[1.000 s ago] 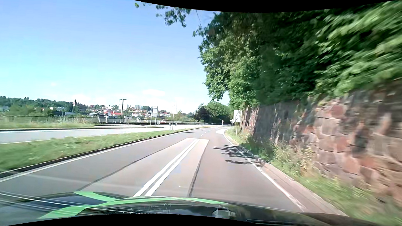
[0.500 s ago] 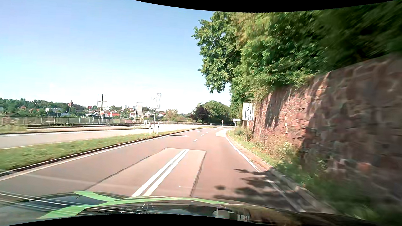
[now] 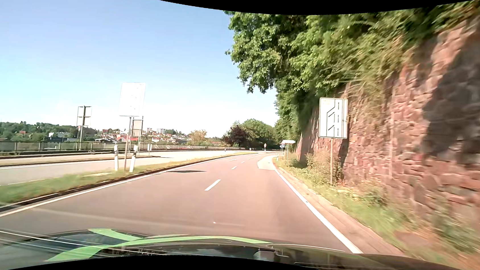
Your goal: Follow the waypoints while adhering to traffic rules and regulations
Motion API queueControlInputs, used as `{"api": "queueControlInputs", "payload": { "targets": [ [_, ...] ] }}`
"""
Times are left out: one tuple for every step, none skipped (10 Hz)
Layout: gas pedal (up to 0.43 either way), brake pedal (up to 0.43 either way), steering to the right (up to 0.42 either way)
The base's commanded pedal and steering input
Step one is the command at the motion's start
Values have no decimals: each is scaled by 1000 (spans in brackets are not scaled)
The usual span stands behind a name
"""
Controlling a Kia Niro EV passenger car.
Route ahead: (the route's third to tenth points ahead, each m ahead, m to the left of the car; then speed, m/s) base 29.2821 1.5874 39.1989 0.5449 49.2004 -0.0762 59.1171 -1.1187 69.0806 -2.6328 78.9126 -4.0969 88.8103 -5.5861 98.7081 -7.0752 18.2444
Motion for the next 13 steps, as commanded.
{"api": "queueControlInputs", "payload": {
  "targets": [
    [189,0,0],
    [189,0,-1],
    [209,0,-1],
    [228,0,0],
    [240,0,3],
    [240,0,6],
    [240,0,6],
    [228,0,4],
    [209,0,2],
    [189,0,2],
    [189,0,4],
    [189,0,5],
    [189,0,5]
  ]
}}
